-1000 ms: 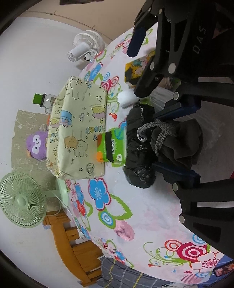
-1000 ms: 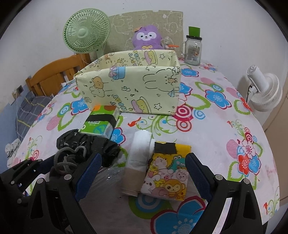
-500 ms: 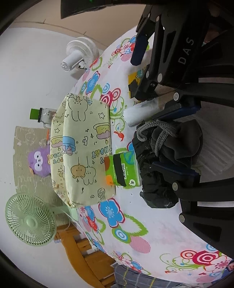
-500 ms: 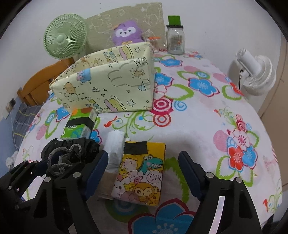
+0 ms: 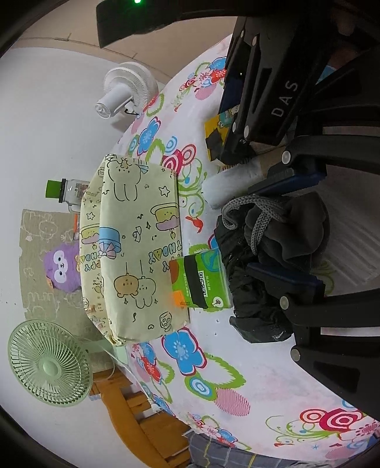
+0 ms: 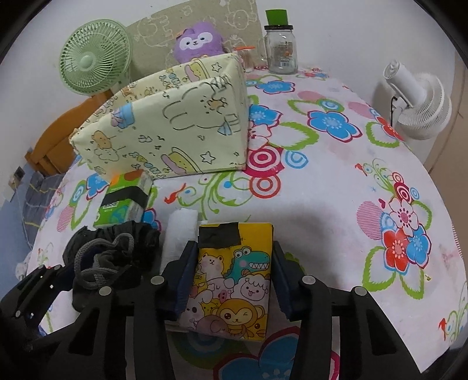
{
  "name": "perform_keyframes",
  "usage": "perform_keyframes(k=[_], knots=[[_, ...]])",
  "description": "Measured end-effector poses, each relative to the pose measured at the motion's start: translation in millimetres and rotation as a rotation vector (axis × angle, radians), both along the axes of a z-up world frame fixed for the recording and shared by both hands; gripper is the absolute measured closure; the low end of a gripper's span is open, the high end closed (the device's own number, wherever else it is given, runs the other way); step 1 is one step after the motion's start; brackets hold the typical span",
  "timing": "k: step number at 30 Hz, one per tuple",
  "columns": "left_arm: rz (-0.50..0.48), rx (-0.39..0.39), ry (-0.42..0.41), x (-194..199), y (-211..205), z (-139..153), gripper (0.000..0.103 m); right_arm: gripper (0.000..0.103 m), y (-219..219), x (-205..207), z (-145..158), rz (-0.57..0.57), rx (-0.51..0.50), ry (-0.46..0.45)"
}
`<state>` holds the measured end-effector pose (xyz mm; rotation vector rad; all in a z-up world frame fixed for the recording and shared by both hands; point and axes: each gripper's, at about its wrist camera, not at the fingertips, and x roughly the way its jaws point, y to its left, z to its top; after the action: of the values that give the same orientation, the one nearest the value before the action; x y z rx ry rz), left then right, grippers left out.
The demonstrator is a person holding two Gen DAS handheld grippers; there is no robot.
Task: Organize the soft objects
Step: 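Grasp the yellow cartoon box with the right tool while the left tool holds the black bag, then carry the black bag in the left tool and yellow box in the right over the fabric box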
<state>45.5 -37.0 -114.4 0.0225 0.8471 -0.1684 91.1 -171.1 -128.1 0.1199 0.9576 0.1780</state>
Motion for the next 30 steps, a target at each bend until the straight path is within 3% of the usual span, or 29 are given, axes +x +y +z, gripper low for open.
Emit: perform_keyframes(k=[14,30], knots=[[0.022,-0.033,-0.031,-7.6,10.3,16.5,0.057,0.053,18.5,-16.3,33.1,0.040,-0.013,-0.085],[0.040,-0.055,-0.122,-25.6,19.4,55.5,0.057,0.053,28.4,-37.8,79.1,0.061,-0.002,-0.192]])
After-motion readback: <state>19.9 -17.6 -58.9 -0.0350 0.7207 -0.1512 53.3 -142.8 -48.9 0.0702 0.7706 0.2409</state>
